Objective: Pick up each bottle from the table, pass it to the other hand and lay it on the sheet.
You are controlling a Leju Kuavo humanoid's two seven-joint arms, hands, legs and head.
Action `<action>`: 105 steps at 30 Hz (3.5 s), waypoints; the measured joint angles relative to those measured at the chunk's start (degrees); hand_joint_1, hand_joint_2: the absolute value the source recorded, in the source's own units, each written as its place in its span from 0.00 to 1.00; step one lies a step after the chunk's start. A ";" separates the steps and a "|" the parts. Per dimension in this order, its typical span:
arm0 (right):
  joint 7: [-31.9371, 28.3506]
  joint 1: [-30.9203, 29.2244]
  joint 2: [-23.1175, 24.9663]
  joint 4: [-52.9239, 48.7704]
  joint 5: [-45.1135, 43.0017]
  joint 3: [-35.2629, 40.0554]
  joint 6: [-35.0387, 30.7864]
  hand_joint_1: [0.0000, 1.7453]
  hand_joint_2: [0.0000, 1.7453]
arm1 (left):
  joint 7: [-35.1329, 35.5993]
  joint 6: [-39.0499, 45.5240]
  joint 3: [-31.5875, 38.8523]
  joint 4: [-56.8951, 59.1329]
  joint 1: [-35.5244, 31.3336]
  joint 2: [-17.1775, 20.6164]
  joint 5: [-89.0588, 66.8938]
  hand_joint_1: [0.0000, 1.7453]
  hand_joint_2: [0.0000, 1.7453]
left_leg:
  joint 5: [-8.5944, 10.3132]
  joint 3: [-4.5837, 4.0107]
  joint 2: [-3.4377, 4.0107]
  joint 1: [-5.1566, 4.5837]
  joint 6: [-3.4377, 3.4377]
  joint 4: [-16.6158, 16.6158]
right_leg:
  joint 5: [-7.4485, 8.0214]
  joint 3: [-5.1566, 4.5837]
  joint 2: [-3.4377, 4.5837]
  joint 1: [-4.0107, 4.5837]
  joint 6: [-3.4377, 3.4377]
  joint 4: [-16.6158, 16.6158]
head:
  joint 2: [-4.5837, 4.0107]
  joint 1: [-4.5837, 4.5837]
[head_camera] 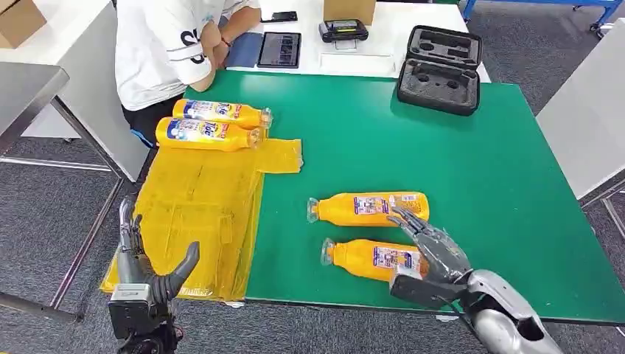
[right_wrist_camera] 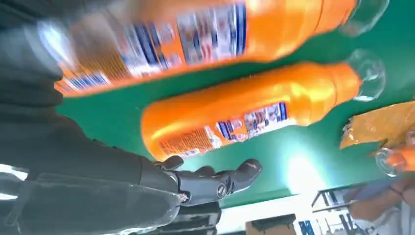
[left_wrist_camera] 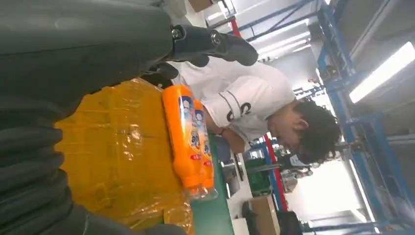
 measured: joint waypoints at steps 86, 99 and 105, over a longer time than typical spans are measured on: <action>1.35 3.24 6.21 8.42 -0.88 -10.40 2.80 0.00 1.00 | 0.35 -1.55 -1.05 2.21 -2.07 -0.07 2.05 0.00 1.00 | 0.02 0.16 0.20 -0.01 0.04 0.00 | -0.01 0.12 0.19 -0.01 -0.03 0.00 | 0.00 0.00; 1.05 -1.25 6.84 14.78 -1.45 -7.87 3.19 0.01 1.00 | 0.68 -1.73 -1.01 2.21 -2.09 -0.07 2.27 0.00 1.00 | 0.03 0.22 0.21 0.00 0.04 0.00 | -0.01 0.13 0.21 0.00 -0.03 0.00 | 0.00 0.00; 1.48 -1.25 6.73 15.31 -1.82 -7.47 4.04 0.01 1.00 | 0.68 -2.25 -1.01 2.32 -2.11 -0.07 2.75 0.00 1.00 | 0.03 0.27 0.21 0.00 0.04 0.00 | -0.01 0.18 0.21 -0.01 -0.03 -0.01 | 0.00 0.04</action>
